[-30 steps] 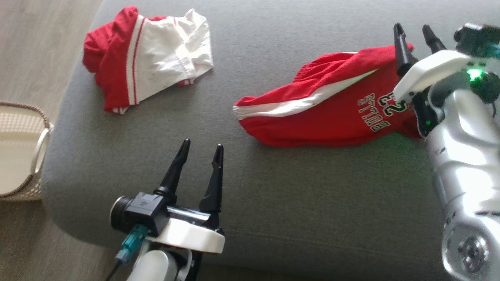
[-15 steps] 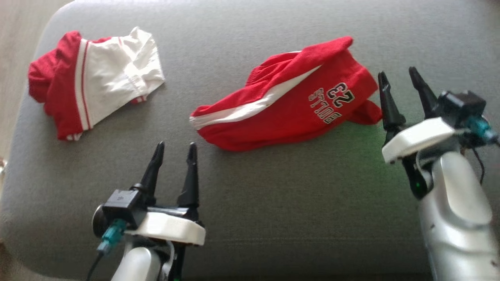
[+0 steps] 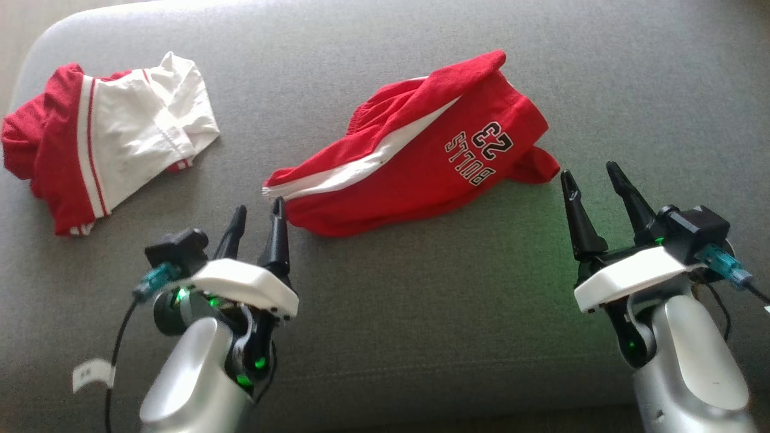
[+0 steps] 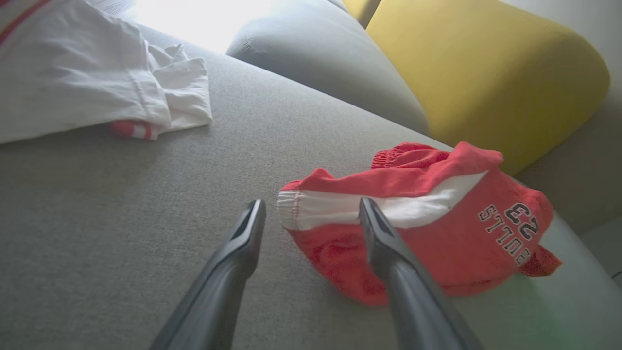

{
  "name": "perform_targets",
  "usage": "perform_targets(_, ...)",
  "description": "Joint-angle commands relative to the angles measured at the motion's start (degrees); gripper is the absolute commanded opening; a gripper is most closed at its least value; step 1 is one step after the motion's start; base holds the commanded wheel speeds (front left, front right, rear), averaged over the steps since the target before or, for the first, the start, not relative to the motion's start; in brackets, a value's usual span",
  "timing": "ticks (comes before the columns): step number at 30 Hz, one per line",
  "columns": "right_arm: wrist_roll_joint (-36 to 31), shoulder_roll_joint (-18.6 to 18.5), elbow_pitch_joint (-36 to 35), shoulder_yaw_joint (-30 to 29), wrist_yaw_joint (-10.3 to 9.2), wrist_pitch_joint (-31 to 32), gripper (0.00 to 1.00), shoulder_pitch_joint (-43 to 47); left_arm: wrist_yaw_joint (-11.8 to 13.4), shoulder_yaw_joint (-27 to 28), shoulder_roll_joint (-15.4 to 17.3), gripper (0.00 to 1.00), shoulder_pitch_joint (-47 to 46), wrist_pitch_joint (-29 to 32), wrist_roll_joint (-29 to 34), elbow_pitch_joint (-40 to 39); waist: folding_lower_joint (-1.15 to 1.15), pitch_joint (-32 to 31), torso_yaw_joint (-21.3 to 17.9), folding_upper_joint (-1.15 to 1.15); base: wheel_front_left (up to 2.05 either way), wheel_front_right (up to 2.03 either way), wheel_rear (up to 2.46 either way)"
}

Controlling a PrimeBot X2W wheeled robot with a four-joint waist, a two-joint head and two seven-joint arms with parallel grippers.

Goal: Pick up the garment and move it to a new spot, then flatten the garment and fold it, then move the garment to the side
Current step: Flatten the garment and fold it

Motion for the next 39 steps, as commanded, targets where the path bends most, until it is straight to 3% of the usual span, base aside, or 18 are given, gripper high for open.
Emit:
perform_targets(1, 0.41, 0.55, -2.32, 1.66, -0.01, -0.53, 1.0, -0.64, -0.1, 2.47, 0.34, 1.0, -3.33, 0.22, -0.48, 0.64, 0.0, 0.32, -0.38, 0.0, 0.0, 0.0, 0.0)
perform_targets(7, 1.61, 0.55, -3.22, 2.55, -0.01, -0.53, 1.0, -0.74, -2.66, 3.24, 0.69, 1.0, -9.28, 3.96, -3.42, 10.55, 0.0, 1.06, -1.77, 0.0, 0.0, 0.0, 0.0)
perform_targets(13, 1.51, 0.55, -3.88, 2.53, -0.01, -0.53, 1.0, -0.78, -5.78, 2.49, 1.65, 1.0, -14.01, 3.28, -3.42, 16.85, 0.0, 1.85, -2.89, 0.0, 0.0, 0.0, 0.0)
perform_targets(14, 1.48, 0.55, -3.87, 2.56, -0.01, -0.53, 1.0, -0.66, -6.45, 2.49, 1.79, 0.45, -14.63, 2.61, -3.62, 17.37, 0.0, 1.98, -3.04, 0.0, 0.0, 0.0, 0.0)
perform_targets(15, 1.5, 0.55, -3.84, 2.62, -0.01, -0.53, 1.0, -0.55, -7.03, 2.3, 1.86, 0.0, -15.11, 2.38, -3.88, 17.98, 0.0, 2.06, -3.17, 0.0, 0.0, 0.0, 0.0)
perform_targets(21, 1.47, 0.55, -3.4, 1.67, -0.01, -0.53, 1.0, 0.33, -8.81, -0.77, 1.76, 0.0, -16.28, 4.05, -7.32, 17.05, 0.0, 1.44, -3.55, 0.0, 0.0, 0.0, 0.0)
perform_targets(28, 3.75, 0.55, -3.27, 2.41, -0.01, -0.53, 1.0, 0.52, -8.89, -2.81, 2.78, 0.0, -16.92, 17.09, -23.23, 1.27, 0.0, -0.99, -6.12, 0.0, 0.0, 0.0, 0.0)
perform_targets(31, 5.1, 0.55, -3.04, 3.06, -0.01, -0.53, 1.0, 0.46, -8.76, -2.06, 3.11, 0.0, -18.47, 21.63, -26.73, -2.95, 0.0, -1.81, -7.29, 0.0, 0.0, 0.0, 0.0)
perform_targets(35, 7.54, 0.55, -2.6, 4.94, -0.01, -0.53, 1.0, 0.39, -4.37, -0.64, 2.31, 0.0, -24.08, 29.42, -32.2, -10.06, 0.0, -3.05, -10.23, 0.0, 0.0, 0.0, 0.0)
perform_targets(39, 9.23, 0.55, -2.31, 5.97, -0.01, -0.53, 1.0, 0.32, 1.13, 0.39, 0.87, 0.0, -32.25, 32.99, -37.27, -14.09, 0.0, -3.55, -13.12, 0.0, 0.0, 0.0, 0.0)
